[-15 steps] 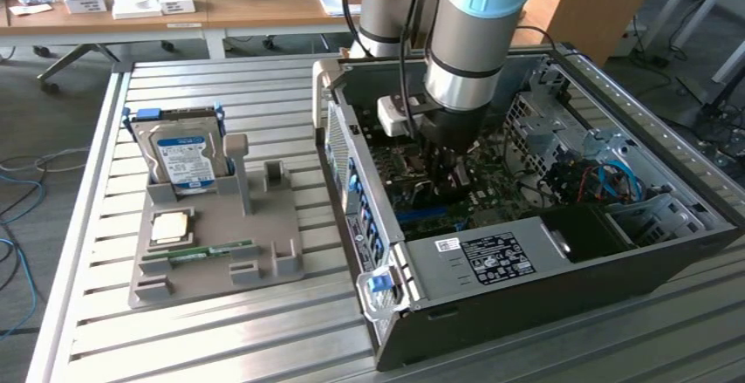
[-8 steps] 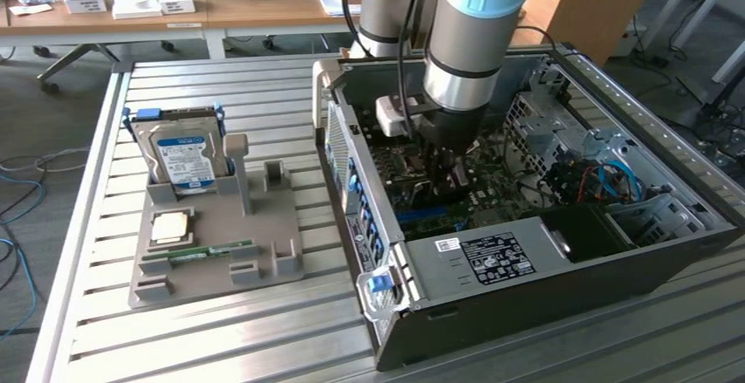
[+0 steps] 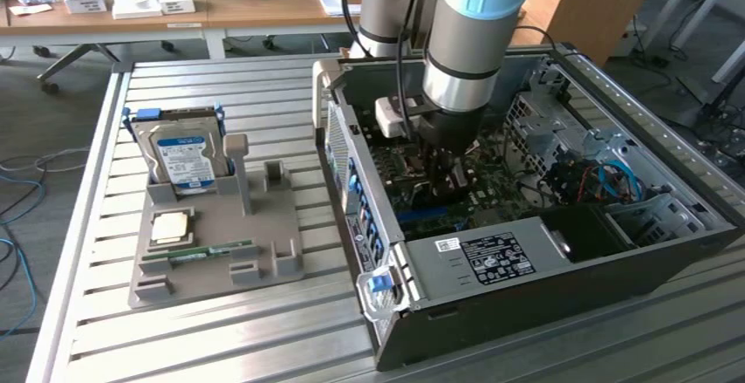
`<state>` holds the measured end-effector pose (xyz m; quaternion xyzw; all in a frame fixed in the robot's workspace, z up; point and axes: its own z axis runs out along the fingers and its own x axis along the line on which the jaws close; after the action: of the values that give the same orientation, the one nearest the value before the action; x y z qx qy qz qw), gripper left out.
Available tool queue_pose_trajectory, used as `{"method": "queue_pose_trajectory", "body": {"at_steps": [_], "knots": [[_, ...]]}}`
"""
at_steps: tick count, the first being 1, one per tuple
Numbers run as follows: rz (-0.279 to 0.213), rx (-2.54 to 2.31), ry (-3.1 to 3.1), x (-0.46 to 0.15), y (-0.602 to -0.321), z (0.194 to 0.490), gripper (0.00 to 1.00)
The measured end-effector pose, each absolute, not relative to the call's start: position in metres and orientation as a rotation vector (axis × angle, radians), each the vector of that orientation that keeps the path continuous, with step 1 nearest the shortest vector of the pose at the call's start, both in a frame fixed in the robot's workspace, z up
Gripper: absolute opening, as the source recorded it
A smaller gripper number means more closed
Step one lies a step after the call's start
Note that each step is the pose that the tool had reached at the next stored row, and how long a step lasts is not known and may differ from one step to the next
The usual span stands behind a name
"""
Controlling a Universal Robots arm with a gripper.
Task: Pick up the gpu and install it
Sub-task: 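Insert the gpu into the slot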
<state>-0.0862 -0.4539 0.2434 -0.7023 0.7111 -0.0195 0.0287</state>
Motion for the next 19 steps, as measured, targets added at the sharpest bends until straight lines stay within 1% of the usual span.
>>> {"method": "queue_pose_trajectory", "body": {"at_steps": [19], "knots": [[-0.059,-2.167,2.195,-0.0854,-0.4539,0.2454,0.27]]}}
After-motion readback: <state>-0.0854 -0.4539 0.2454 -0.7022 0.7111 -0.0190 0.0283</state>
